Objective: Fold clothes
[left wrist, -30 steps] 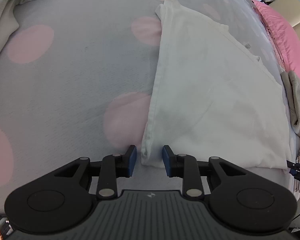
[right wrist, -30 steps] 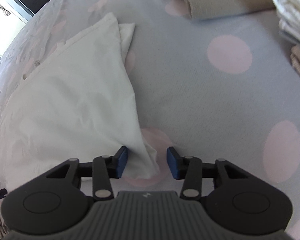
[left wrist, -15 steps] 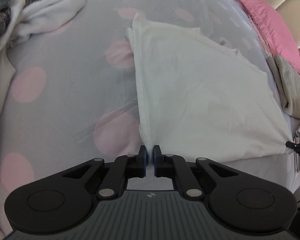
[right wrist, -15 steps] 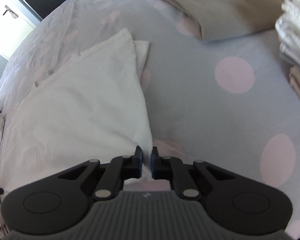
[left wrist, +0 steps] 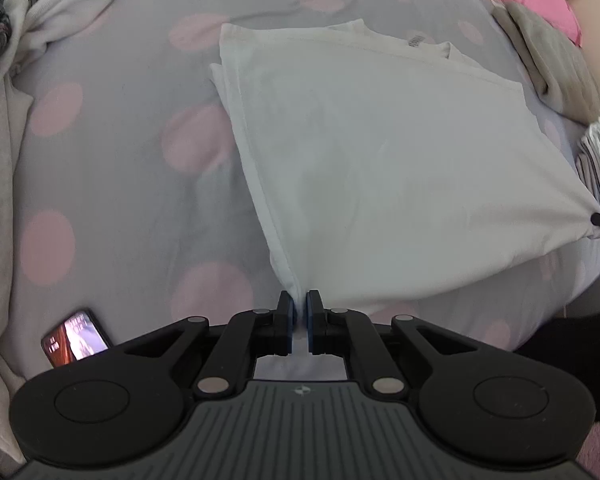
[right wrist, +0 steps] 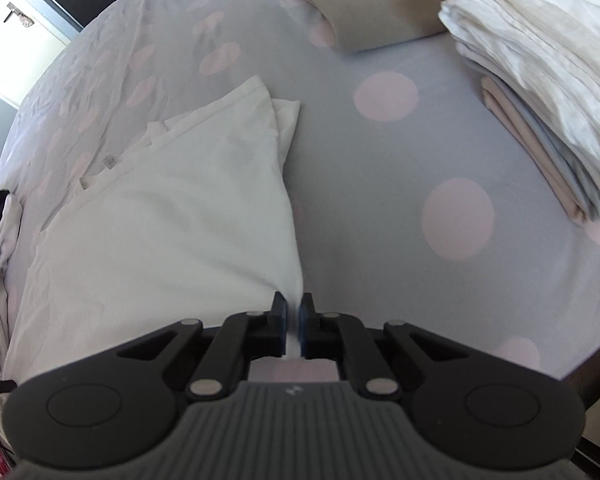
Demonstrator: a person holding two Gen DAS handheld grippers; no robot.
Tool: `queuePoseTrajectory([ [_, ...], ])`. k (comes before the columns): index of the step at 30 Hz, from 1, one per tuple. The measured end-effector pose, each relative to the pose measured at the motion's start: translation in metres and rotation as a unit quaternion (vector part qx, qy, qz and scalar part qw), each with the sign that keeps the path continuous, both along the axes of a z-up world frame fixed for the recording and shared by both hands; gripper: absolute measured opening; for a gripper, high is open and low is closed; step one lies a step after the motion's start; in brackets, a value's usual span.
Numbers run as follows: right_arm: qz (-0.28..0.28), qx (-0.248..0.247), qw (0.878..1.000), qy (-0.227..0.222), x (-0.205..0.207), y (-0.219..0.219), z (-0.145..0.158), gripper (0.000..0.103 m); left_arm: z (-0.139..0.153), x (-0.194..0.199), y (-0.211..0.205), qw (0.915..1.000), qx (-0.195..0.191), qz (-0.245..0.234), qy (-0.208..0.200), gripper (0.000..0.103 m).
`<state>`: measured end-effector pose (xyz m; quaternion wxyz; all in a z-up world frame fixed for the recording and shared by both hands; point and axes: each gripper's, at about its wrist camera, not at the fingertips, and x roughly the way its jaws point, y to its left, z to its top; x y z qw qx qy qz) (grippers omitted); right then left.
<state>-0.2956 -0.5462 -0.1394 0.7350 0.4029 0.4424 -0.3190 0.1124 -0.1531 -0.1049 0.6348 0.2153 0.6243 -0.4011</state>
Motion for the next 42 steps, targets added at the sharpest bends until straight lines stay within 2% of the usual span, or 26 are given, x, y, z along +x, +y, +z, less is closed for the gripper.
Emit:
queuePoseTrajectory([
  [4,-0.006,0.005,1.0,0.006,-0.009,0.001,-0.001,0.006,-0.002,-0.009,0.003,0.9999,0.008,-0.009,0.012,0.005],
  [12,0.005,0.014,1.0,0.027,0.008,-0.005,-0.026,0.007,-0.001,-0.008,0.001,0.9997,0.011,-0.013,0.02,0.008],
  [13,0.007,0.016,0.999,0.032,0.009,-0.007,-0.027,0.008,0.001,-0.007,0.002,0.9996,0.012,-0.014,0.02,0.009],
  [14,0.009,0.017,0.999,0.037,0.011,-0.01,-0.027,0.014,0.002,-0.005,0.006,0.9997,0.01,-0.013,0.021,0.012],
  [16,0.005,-0.004,0.999,0.045,0.008,-0.011,-0.022,0.015,0.006,-0.003,0.011,0.9998,0.0,-0.007,0.019,0.016],
  [19,-0.001,-0.036,0.998,0.047,0.003,-0.014,-0.012,0.029,0.013,0.002,0.013,0.9996,-0.026,0.008,0.006,0.017],
  [21,-0.006,-0.045,0.999,0.022,0.001,-0.02,-0.006,0.031,0.015,0.004,0.01,0.9988,-0.044,0.018,-0.013,0.017],
  [24,-0.009,-0.048,0.999,-0.018,0.006,-0.026,-0.002,0.036,0.012,-0.004,-0.005,0.9949,-0.069,0.037,-0.064,0.017],
  [28,-0.005,-0.054,0.998,-0.035,0.032,-0.025,-0.013,0.037,-0.002,-0.021,-0.022,0.9877,-0.096,0.043,-0.116,0.017],
  [35,0.016,-0.12,0.992,-0.024,0.071,-0.032,-0.028,0.04,-0.024,-0.019,-0.042,0.9826,-0.11,0.046,-0.143,0.017],
  [36,0.014,-0.122,0.992,-0.023,0.074,-0.037,-0.03,0.041,-0.025,-0.016,-0.044,0.9826,-0.11,0.043,-0.143,0.017],
  [38,0.006,-0.12,0.993,-0.024,0.079,-0.049,-0.034,0.057,-0.026,-0.006,-0.049,0.9848,-0.102,0.034,-0.137,0.017],
  [42,-0.011,-0.099,0.995,-0.029,0.088,-0.074,-0.044,0.061,-0.028,0.019,-0.055,0.9879,-0.091,0.02,-0.124,0.017],
])
